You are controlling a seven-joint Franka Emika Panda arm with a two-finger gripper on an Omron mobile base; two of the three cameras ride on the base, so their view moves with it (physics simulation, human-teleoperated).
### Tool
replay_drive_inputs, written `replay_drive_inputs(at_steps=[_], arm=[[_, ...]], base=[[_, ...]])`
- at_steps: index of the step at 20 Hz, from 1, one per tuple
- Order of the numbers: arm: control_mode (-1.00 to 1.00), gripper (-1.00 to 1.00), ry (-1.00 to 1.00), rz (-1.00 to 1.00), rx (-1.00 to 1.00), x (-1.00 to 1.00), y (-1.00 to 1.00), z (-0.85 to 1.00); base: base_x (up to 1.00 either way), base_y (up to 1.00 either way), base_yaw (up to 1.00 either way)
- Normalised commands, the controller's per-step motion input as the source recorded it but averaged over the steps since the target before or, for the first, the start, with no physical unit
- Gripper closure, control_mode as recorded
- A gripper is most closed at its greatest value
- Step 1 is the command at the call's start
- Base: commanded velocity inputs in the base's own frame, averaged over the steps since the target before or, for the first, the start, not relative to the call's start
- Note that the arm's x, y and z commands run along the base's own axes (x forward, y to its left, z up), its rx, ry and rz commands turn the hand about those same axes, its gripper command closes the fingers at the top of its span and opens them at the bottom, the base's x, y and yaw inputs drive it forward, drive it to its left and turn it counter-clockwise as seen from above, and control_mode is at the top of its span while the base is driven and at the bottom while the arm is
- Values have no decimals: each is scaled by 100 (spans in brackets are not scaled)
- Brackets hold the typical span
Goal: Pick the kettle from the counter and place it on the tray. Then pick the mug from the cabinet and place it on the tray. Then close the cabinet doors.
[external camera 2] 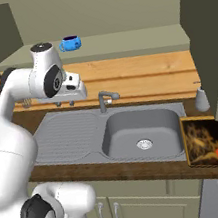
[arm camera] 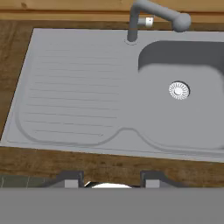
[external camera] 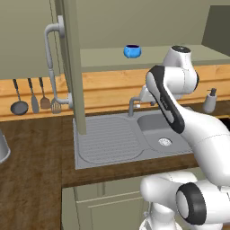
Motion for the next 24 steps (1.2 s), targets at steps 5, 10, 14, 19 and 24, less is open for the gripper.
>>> replay_drive_inputs(at_steps=[5, 10, 14, 19, 24], arm=[[-100, -100, -13, 0, 0, -23, 0, 0], [-100, -100, -43, -8, 0, -41, -4, 12], [-100, -100, -35, -12, 0, -8, -1, 40], [-100, -100, -30, -11, 0, 6, 3, 45], [-100, -100, -29, -8, 0, 17, 8, 58]], base=[[0, 0, 0], [0, 0, 0], [0, 0, 0], [0, 0, 0], [0, 0, 0]])
